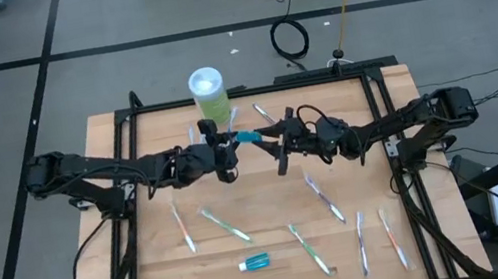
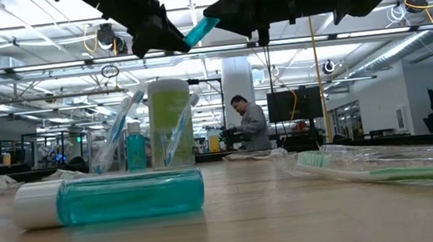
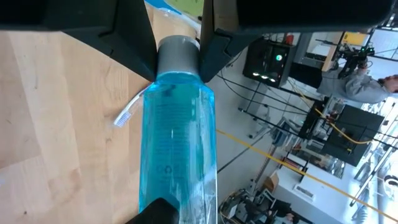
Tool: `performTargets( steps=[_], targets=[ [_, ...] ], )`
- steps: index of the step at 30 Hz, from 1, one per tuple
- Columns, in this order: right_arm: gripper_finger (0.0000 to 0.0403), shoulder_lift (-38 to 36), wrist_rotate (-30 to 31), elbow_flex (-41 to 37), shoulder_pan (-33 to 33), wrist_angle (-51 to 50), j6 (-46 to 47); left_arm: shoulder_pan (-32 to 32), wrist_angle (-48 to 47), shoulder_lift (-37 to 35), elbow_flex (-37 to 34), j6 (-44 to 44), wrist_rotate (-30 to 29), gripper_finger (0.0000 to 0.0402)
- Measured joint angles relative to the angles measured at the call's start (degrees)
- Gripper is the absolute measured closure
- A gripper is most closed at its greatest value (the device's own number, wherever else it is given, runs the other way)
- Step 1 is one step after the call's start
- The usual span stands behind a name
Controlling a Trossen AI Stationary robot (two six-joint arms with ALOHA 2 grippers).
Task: Pick & Place toothbrushing station
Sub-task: Put the left mouthwash into the transparent organizer
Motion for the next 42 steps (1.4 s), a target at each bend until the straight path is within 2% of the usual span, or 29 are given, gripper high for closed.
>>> performTargets(
  steps=[5, 12, 22, 27, 32, 42],
  targets=[
    [0.0296, -0.1, 0.0, 0.0, 0.0, 0.3, -0.1, 0.2, 1.9, 0.0, 0.0, 1.4, -0.3, 0.0286],
    [0.0295, -0.1, 0.3, 0.0, 0.1, 0.2, -0.1, 0.1, 3.2, 0.0, 0.0, 1.4, -1.8, 0.0257],
    [0.0298, -0.1, 0.5, 0.0, 0.0, -0.5, -0.2, 0.1, 4.2, 0.0, 0.0, 0.1, -4.4, 0.0192],
    [0.0297, -0.1, 5.3, 0.0, 0.2, -3.7, -3.3, -0.1, 4.0, 0.0, 0.0, -2.3, -5.6, 0.0166],
    [0.0301, -0.1, 5.6, 0.0, 0.2, -3.9, -4.6, -1.0, 3.3, 0.0, 0.0, -3.7, -7.7, 0.0156],
    [0.0303, -2.3, 6.3, -0.1, 0.1, -4.1, -7.2, -2.3, 2.7, -0.1, 0.1, -5.7, -8.1, 0.0156]
  ],
)
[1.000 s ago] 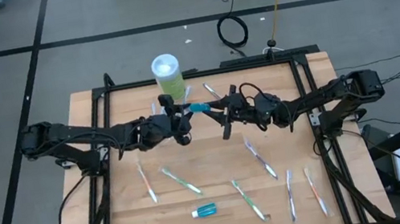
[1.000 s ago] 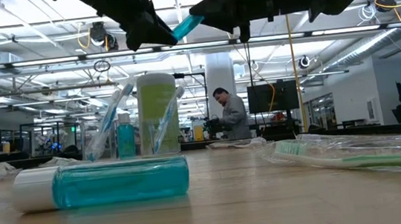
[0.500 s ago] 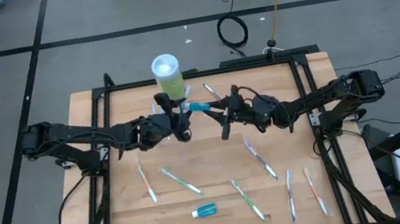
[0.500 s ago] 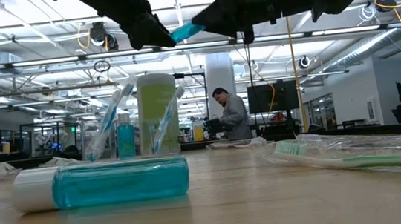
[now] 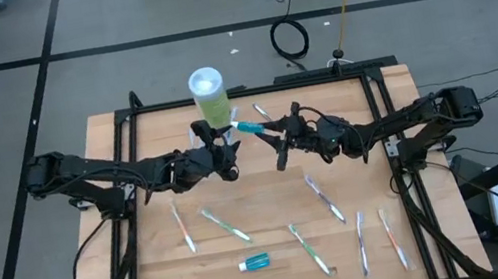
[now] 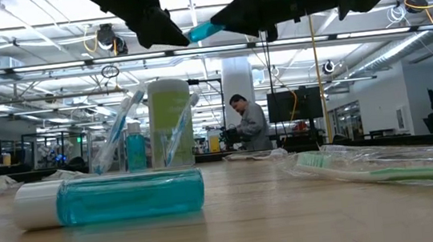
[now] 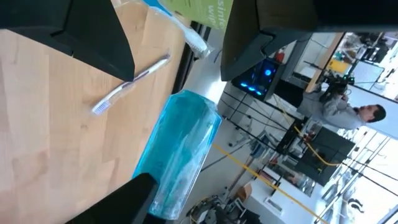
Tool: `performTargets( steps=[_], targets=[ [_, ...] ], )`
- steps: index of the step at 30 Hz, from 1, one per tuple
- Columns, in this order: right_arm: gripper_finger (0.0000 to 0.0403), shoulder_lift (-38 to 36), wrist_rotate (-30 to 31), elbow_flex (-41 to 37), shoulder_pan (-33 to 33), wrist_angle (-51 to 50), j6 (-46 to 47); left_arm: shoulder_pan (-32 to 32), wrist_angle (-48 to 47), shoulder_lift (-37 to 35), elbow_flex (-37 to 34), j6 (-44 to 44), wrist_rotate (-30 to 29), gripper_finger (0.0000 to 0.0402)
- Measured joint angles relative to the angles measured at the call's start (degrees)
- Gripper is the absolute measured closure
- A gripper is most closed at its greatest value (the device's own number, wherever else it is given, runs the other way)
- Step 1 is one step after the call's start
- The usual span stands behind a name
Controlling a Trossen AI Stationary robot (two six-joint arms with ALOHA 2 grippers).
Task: Pick & Place toothbrushing station
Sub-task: Put the left mouthwash into the transparent organizer
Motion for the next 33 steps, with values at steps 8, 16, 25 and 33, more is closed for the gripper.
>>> performTargets(
  steps=[8, 16, 25, 33],
  targets=[
    [0.0295, -4.4, -0.1, 0.0, 0.0, -6.1, -2.9, -1.4, -0.5, -0.4, 0.0, -2.6, -14.5, 0.0156],
    [0.0309, -12.0, -0.4, 0.0, 0.0, -17.0, -2.8, -1.0, -2.5, -12.9, 0.0, -16.6, 2.7, 0.0156],
    [0.0308, -16.0, -9.3, -5.8, 0.1, -8.2, -2.9, 7.9, -6.8, -21.7, -2.7, -24.1, 33.4, 0.0156],
    [0.0302, -16.0, -11.2, -14.6, 0.0, 9.8, 0.2, 12.7, 35.6, -16.3, -19.5, -28.8, 45.3, 0.0156]
  ],
)
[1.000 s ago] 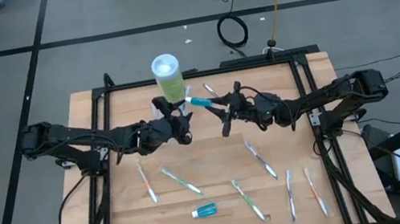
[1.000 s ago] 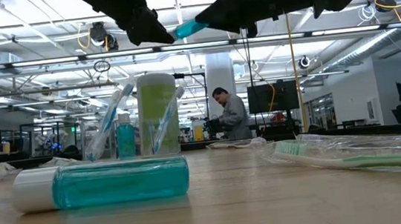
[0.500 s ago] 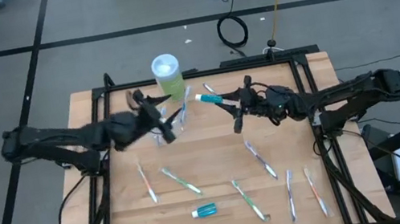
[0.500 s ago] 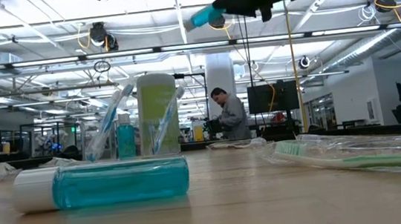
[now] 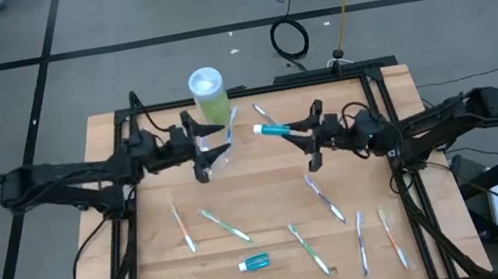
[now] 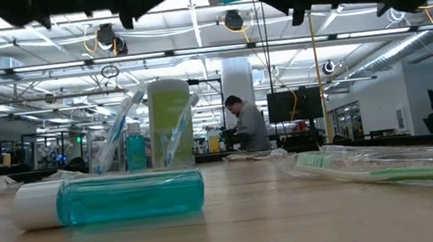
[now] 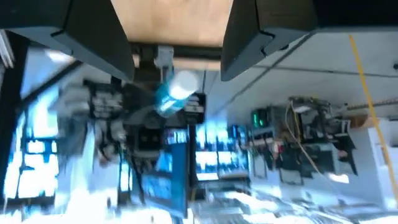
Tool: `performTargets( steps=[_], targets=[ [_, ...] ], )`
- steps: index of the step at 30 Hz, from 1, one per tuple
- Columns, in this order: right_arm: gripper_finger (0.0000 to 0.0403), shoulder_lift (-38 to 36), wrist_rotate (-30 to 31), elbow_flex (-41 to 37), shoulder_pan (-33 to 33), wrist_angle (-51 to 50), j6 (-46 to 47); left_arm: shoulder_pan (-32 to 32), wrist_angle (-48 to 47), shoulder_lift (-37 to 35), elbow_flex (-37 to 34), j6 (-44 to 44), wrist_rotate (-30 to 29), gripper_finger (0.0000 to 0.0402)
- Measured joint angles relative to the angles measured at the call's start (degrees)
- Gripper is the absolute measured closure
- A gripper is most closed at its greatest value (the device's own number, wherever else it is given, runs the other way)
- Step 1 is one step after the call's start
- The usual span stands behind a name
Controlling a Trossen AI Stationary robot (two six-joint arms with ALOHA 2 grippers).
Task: Pick & Place toothbrushing station
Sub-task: Put the left mouthwash into the transparent organizer
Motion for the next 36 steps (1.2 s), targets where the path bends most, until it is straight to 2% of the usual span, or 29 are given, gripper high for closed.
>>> performTargets(
  steps=[3, 8, 15, 24, 36],
  targets=[
    [0.0304, 0.0, -1.6, -1.2, 0.0, 2.8, 0.3, 0.3, 11.3, 4.5, -2.5, -3.9, 0.1, 0.0156],
    [0.0306, 0.5, -2.8, -1.3, 0.0, 3.1, 1.4, -1.1, 18.4, 14.3, -1.9, -8.2, 0.2, 0.0156],
    [0.0303, 0.8, -2.8, -1.4, 0.0, 2.3, 1.9, -2.0, 24.4, 22.5, 1.2, -6.6, 0.1, 0.0156],
    [0.0304, 0.8, -5.7, -1.4, 0.0, 3.9, 3.1, -2.1, 24.8, 26.1, 6.5, -6.6, 0.1, 0.0156],
    [0.0303, 4.3, -5.7, -1.3, 0.0, 7.5, 2.9, -2.1, 24.6, 26.2, 7.1, -5.2, 0.6, 0.0156]
  ],
)
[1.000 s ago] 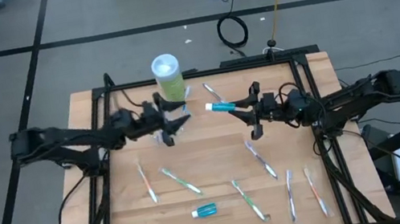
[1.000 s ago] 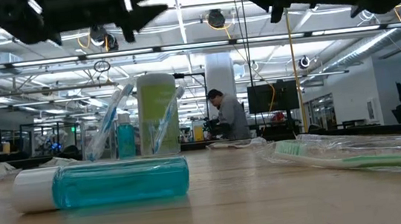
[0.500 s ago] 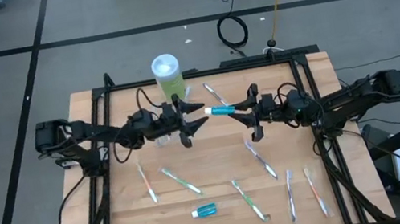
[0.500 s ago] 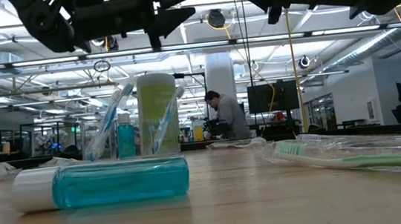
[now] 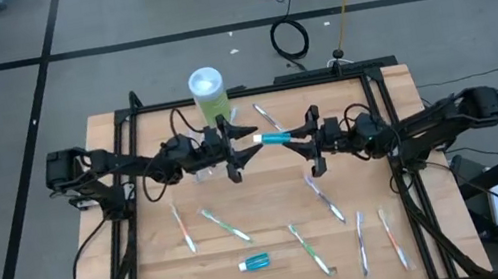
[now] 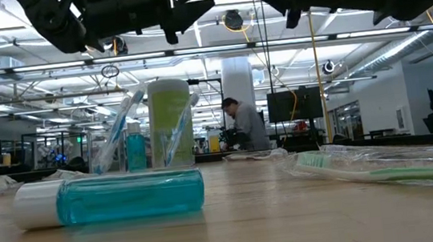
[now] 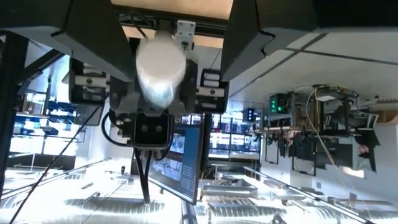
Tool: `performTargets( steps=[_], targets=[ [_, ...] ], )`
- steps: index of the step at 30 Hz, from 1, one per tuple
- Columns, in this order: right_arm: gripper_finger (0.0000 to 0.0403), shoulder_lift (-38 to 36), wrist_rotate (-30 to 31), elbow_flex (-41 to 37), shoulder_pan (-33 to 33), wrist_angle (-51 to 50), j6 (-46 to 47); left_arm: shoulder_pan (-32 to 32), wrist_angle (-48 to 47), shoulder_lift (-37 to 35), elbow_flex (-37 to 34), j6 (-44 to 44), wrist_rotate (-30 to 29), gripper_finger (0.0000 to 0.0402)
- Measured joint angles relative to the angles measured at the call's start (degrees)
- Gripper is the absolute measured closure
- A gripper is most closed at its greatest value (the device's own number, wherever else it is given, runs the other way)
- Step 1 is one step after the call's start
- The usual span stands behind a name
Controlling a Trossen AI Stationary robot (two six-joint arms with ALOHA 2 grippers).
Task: Pick & Place toothbrushing station
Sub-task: Put the left mouthwash into the transparent organizer
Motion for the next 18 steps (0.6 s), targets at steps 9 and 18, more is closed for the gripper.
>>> performTargets(
  steps=[9, 18],
  targets=[
    [0.0303, 1.9, 0.0, 0.0, 0.0, 2.4, 0.0, 0.0, -0.6, 0.0, 0.0, -0.1, 0.1, 0.0156],
    [0.0303, 1.9, 0.2, 0.0, 0.0, 2.3, 0.0, 0.0, -0.6, 0.0, 0.0, -0.2, 0.1, 0.0157]
  ],
)
